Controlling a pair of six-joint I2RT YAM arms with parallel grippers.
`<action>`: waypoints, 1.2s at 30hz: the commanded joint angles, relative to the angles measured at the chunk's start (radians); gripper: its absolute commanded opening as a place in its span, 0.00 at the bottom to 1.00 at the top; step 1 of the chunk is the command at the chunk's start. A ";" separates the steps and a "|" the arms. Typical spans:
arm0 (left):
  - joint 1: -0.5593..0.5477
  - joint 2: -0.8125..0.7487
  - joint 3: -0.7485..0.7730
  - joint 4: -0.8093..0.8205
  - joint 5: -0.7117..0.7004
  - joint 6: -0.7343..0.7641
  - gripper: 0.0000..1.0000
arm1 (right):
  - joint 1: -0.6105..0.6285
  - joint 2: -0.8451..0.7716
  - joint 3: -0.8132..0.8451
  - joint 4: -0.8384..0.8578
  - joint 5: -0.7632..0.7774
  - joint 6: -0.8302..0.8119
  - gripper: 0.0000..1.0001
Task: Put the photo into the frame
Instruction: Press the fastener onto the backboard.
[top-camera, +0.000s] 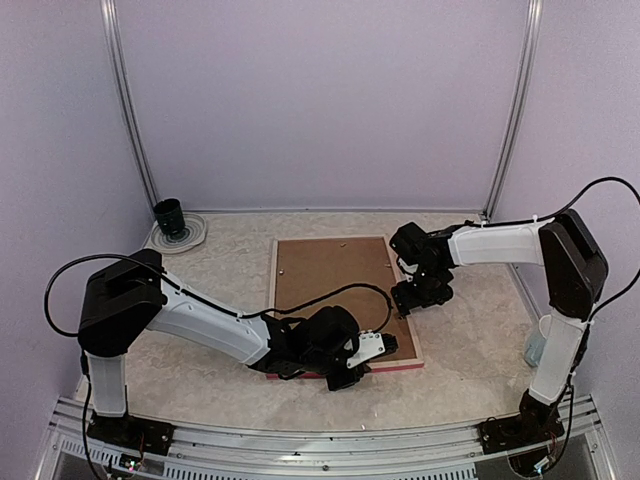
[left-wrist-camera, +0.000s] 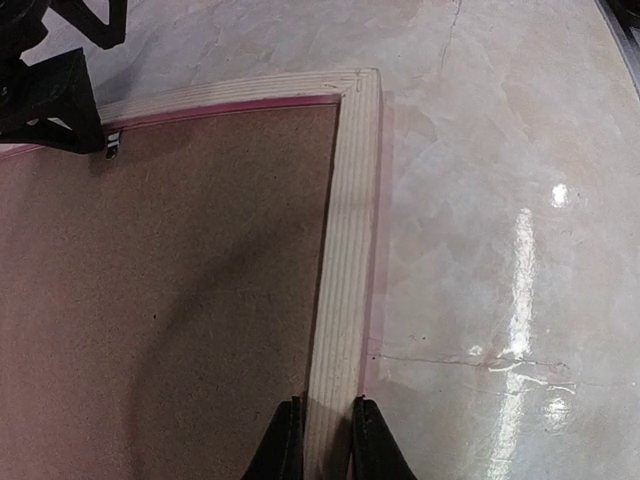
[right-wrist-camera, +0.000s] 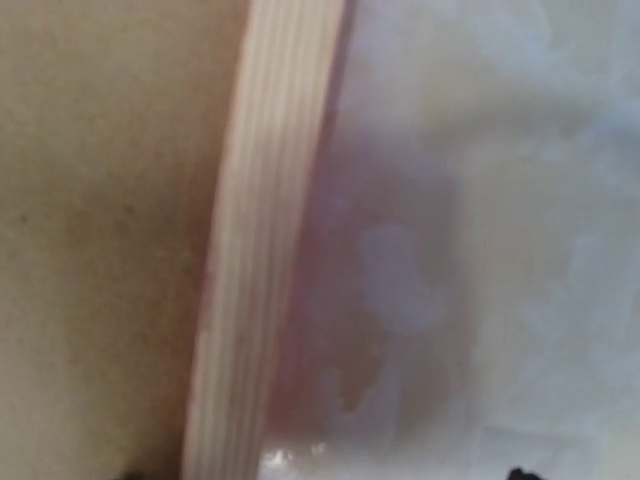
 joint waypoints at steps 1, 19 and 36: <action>0.007 0.019 -0.019 -0.006 -0.041 -0.041 0.05 | -0.007 -0.002 -0.034 0.002 0.007 0.006 0.80; 0.008 0.021 -0.015 -0.005 -0.053 -0.044 0.05 | -0.006 -0.069 -0.102 -0.013 0.010 0.008 0.79; 0.016 -0.096 -0.068 0.036 -0.117 -0.058 0.36 | -0.047 -0.072 0.029 0.010 -0.031 -0.029 0.81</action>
